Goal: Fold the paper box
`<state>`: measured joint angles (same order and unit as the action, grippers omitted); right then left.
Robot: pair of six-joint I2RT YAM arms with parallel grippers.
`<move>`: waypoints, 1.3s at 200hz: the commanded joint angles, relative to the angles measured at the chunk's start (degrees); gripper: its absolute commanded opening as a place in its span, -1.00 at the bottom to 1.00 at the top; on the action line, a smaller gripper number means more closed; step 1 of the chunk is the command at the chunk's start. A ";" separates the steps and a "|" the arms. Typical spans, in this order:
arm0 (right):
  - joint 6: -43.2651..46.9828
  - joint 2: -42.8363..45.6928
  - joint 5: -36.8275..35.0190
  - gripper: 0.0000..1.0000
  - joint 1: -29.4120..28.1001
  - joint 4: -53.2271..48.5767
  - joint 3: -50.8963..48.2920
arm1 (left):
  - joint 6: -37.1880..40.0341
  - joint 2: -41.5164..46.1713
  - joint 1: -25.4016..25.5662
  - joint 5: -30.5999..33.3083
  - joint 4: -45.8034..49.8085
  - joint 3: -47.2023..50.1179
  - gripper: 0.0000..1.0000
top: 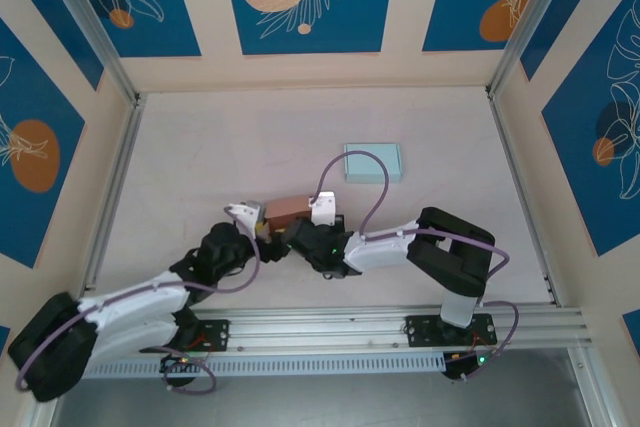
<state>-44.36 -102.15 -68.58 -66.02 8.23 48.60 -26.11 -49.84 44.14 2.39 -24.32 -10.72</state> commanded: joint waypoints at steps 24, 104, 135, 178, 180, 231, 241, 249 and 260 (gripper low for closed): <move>-1.05 -2.57 4.36 -1.00 -0.70 -2.69 -0.92 | -4.03 22.40 0.72 -3.00 19.56 1.29 1.00; -1.05 -2.58 3.66 -1.00 -1.28 -5.23 0.61 | 4.95 23.29 0.63 14.07 33.07 -18.91 0.91; -2.79 -3.30 2.22 -0.98 -2.51 -9.01 2.33 | 10.98 7.46 -0.59 20.54 37.13 -29.16 0.89; -5.43 -3.11 1.43 -0.76 -4.01 -13.57 2.82 | 14.08 -15.43 -3.77 15.73 37.71 -37.64 0.68; -5.46 -3.07 1.49 -0.75 -4.05 -13.67 2.77 | 14.14 -16.15 -3.92 15.52 37.55 -37.80 0.66; -3.23 -2.64 3.49 -0.41 -5.20 -13.60 3.32 | 14.27 -28.32 -5.72 9.39 39.15 -40.39 0.32; -3.52 -2.64 3.74 -0.28 -5.43 -14.09 3.43 | 13.98 -28.81 -5.72 9.15 38.73 -39.62 0.31; -4.08 -2.53 3.82 -0.18 -5.64 -15.21 3.73 | 13.98 -29.20 -5.72 9.19 38.34 -39.06 0.31; -5.72 -2.28 3.58 -0.04 -6.02 -17.46 4.27 | 13.87 -30.06 -5.75 9.55 38.33 -38.60 0.27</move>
<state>-47.40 -104.16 -66.76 -71.05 -3.22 51.90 -12.49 -78.91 38.85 13.50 13.56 -49.06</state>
